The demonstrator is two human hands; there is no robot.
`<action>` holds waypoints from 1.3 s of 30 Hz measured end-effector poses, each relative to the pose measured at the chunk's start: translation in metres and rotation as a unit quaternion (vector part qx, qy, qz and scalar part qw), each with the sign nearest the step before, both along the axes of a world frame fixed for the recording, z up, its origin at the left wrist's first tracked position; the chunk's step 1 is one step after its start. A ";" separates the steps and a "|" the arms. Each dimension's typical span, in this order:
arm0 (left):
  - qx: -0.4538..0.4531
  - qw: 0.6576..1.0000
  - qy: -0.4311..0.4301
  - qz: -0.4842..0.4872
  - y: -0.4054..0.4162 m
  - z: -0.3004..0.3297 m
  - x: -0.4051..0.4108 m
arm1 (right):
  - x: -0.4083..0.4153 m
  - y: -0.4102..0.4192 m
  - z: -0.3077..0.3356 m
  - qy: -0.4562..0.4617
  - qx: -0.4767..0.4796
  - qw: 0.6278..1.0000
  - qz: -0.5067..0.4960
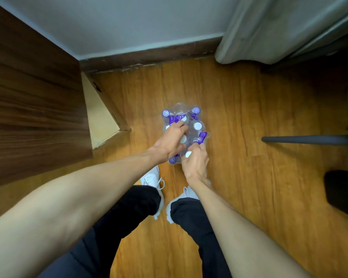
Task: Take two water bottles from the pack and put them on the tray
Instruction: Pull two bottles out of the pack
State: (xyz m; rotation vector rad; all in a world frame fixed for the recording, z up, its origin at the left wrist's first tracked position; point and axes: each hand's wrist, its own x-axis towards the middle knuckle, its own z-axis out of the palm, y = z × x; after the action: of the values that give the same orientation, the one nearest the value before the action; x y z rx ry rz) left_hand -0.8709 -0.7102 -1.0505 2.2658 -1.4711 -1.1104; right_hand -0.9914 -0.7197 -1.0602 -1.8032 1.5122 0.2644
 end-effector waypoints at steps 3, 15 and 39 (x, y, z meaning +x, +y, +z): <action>-0.002 1.000 0.005 0.024 0.006 0.053 0.002 | 0.001 -0.001 0.050 -0.007 -0.010 1.000 -0.011; -0.085 0.984 0.032 0.154 0.043 0.329 -0.002 | 0.001 0.023 0.321 -0.054 -0.050 0.993 -0.097; -0.254 0.787 -0.058 0.559 0.265 0.700 -0.006 | 0.069 0.121 0.706 -0.207 -0.092 0.908 0.353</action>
State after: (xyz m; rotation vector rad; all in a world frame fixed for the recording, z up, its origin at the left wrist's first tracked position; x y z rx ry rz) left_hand -0.8773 -0.4451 -0.3509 2.1623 -0.1599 -0.1569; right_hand -0.9222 -0.5991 -0.3538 -2.3298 0.5663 0.0685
